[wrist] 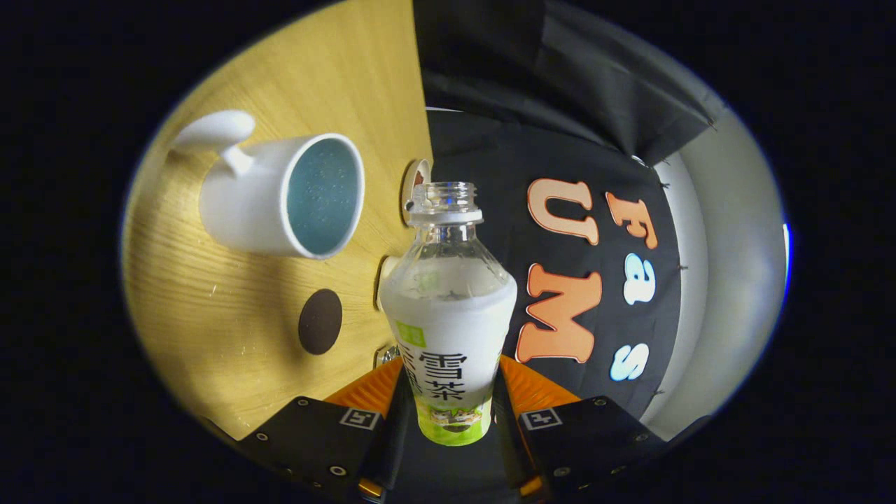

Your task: Take the bottle from table, then pour the juice into the cup, finally place the bottle on the coaster

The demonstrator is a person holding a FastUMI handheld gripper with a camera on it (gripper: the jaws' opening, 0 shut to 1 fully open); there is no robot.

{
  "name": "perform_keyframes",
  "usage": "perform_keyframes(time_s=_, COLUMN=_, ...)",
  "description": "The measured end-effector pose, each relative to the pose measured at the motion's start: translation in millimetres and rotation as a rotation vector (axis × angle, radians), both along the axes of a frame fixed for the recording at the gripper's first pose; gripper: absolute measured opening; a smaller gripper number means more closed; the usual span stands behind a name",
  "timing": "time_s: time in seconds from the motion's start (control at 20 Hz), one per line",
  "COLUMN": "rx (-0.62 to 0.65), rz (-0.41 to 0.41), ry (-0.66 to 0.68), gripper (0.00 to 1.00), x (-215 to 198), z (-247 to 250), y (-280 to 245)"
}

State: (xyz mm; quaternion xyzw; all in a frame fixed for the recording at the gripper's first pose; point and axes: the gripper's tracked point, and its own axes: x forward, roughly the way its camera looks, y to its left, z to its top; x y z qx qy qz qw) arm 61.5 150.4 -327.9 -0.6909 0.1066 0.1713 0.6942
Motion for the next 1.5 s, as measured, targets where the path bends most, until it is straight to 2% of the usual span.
perform_keyframes(time_s=0.15, rx=0.231, rz=-0.143, ry=0.074, gripper=0.59, x=6, z=-13, y=-11)
perform_keyframes(time_s=0.25, rx=0.338, rz=-0.229, ry=0.069, gripper=0.59, x=13, z=-8, y=-17)
perform_keyframes(time_s=0.55, rx=0.699, rz=-0.375, ry=0.120, gripper=0.59, x=42, z=3, y=-11)
perform_keyframes(time_s=0.85, rx=0.993, rz=-0.501, ry=0.174, gripper=0.59, x=64, z=1, y=-14)
perform_keyframes(time_s=1.0, rx=1.091, rz=-0.579, ry=0.178, gripper=0.59, x=75, z=-4, y=-26)
perform_keyframes(time_s=1.2, rx=1.257, rz=-0.623, ry=0.276, gripper=0.59, x=79, z=-25, y=-16)
perform_keyframes(time_s=1.5, rx=1.284, rz=-0.640, ry=0.315, gripper=0.59, x=83, z=-56, y=-15)
